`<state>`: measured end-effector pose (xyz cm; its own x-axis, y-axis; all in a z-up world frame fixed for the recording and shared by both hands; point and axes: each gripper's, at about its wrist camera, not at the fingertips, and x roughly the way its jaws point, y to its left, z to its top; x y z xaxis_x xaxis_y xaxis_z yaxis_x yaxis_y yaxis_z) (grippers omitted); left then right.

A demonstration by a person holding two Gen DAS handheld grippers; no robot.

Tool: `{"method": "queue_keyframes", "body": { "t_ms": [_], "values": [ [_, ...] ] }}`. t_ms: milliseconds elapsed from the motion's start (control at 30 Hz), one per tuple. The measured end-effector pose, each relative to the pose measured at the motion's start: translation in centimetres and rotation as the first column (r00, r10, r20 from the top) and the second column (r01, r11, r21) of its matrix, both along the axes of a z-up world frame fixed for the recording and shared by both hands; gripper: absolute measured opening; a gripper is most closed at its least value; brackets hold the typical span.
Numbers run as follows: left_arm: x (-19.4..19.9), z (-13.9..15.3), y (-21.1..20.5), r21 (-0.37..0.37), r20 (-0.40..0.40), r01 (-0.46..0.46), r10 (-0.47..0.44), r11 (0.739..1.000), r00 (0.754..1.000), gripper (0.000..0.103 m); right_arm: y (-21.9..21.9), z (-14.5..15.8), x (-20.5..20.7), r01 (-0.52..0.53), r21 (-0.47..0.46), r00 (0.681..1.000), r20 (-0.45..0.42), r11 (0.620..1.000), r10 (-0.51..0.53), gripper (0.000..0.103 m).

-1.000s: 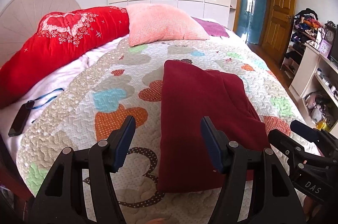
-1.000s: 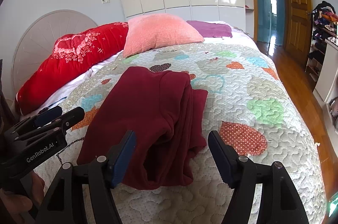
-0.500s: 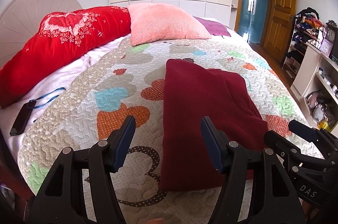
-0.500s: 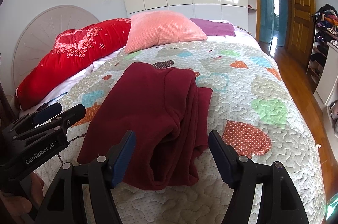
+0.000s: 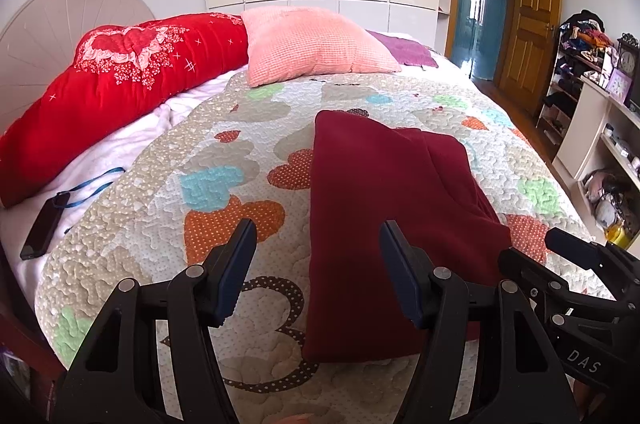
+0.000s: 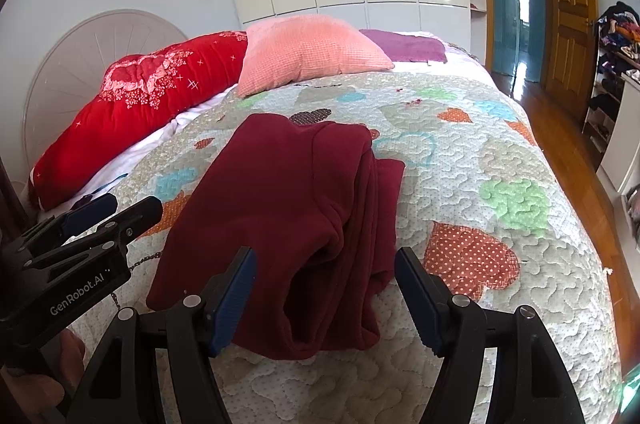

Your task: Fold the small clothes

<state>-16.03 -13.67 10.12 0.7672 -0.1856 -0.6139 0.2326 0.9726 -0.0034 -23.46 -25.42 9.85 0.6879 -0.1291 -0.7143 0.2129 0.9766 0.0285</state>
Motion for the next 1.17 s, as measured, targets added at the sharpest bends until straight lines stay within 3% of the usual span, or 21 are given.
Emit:
{"method": "queue_keyframes", "body": {
  "t_ms": [700,1033,1167],
  "values": [
    [0.2,-0.4,-0.1,0.009,-0.001,0.004,-0.004,1.0,1.0,0.064,0.4,-0.7,0.2,-0.008,0.004,1.0,-0.021,1.0,0.008,0.069],
    [0.0,-0.3,0.5,0.0,0.061,-0.008,0.008,1.0,0.998,0.064,0.3,-1.0,0.2,-0.006,0.012,1.0,-0.027,1.0,0.006,0.069],
    [0.2,-0.5,0.6,-0.006,0.045,-0.005,0.005,1.0,0.999,0.064,0.4,-1.1,0.3,-0.007,0.012,1.0,-0.027,1.0,0.007,0.069]
  ]
}}
